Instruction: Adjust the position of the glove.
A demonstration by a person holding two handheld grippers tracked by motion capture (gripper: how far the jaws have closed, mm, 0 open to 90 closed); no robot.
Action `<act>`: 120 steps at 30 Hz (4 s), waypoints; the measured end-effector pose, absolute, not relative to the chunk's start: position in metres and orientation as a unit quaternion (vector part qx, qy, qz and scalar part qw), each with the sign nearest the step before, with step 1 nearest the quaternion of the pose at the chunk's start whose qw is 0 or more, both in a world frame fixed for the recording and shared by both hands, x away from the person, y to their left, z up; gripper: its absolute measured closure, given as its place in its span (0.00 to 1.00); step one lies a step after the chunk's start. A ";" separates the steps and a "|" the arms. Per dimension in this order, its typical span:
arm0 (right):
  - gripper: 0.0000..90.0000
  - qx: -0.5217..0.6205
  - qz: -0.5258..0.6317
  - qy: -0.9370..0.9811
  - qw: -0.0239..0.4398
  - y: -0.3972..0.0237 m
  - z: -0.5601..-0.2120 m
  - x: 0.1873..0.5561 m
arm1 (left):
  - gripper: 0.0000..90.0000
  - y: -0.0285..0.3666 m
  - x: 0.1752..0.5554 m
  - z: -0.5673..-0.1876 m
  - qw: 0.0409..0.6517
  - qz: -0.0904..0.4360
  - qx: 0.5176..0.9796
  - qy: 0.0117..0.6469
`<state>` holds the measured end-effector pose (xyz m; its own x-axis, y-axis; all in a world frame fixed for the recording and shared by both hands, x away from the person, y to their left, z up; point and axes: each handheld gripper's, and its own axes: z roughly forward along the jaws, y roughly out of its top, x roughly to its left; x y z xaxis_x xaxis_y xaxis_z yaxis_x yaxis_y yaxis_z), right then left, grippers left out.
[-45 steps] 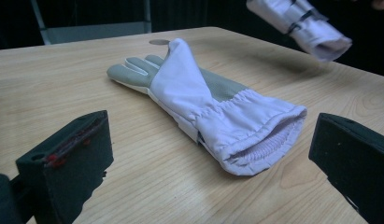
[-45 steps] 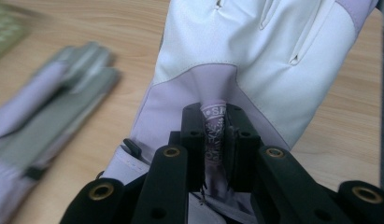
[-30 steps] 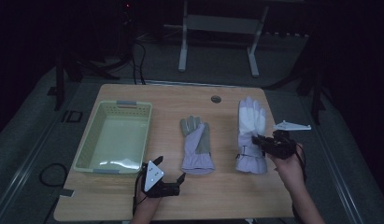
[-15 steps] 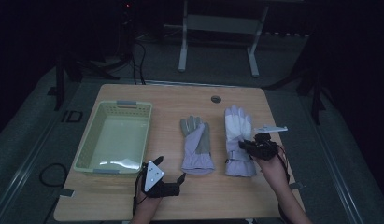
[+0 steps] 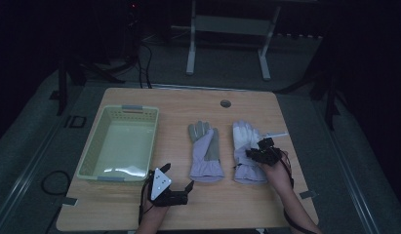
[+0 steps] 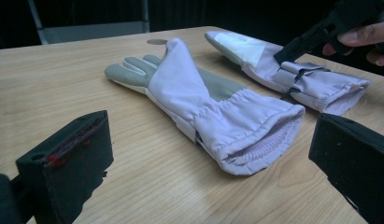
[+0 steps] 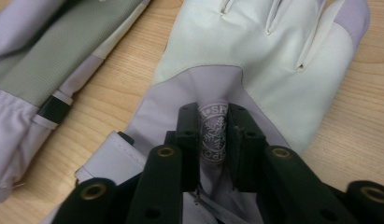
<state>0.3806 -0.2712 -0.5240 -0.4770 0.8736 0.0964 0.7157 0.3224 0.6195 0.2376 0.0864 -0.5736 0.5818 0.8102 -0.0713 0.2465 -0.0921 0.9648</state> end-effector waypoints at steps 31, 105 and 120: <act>0.52 0.466 0.323 0.810 0.149 -0.277 -0.543 0.381 | 0.00 0.087 0.238 -0.574 0.557 0.253 0.694 0.380; 0.85 0.457 0.284 0.838 0.087 -0.115 -0.501 0.389 | 0.00 0.088 0.237 -0.574 0.558 0.248 0.696 0.378; 0.44 0.405 0.323 0.848 0.107 -0.128 -0.483 0.387 | 0.00 0.088 0.238 -0.574 0.558 0.245 0.696 0.380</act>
